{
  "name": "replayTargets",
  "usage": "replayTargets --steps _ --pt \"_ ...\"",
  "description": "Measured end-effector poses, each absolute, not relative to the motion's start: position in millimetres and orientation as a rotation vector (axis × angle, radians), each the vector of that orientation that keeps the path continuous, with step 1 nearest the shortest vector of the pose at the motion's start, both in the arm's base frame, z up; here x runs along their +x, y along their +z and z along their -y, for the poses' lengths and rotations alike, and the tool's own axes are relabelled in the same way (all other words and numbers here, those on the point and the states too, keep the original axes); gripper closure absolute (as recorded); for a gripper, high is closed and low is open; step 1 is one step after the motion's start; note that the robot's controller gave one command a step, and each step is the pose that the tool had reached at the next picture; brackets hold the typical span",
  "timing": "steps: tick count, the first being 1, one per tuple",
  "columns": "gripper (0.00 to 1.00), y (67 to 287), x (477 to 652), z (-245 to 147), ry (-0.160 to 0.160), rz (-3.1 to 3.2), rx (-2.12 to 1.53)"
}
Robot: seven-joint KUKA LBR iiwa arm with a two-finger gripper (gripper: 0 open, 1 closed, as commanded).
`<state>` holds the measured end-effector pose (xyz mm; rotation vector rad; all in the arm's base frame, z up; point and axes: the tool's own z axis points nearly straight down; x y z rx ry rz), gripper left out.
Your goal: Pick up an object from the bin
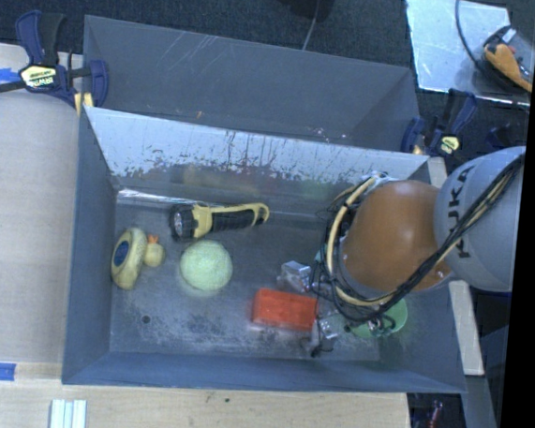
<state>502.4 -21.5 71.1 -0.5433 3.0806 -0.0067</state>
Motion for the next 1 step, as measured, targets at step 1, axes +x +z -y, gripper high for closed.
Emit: replayTargets --steps 1 --pt "0.0 76.2 542.1 -17.2 -0.007 -3.005 -0.858"
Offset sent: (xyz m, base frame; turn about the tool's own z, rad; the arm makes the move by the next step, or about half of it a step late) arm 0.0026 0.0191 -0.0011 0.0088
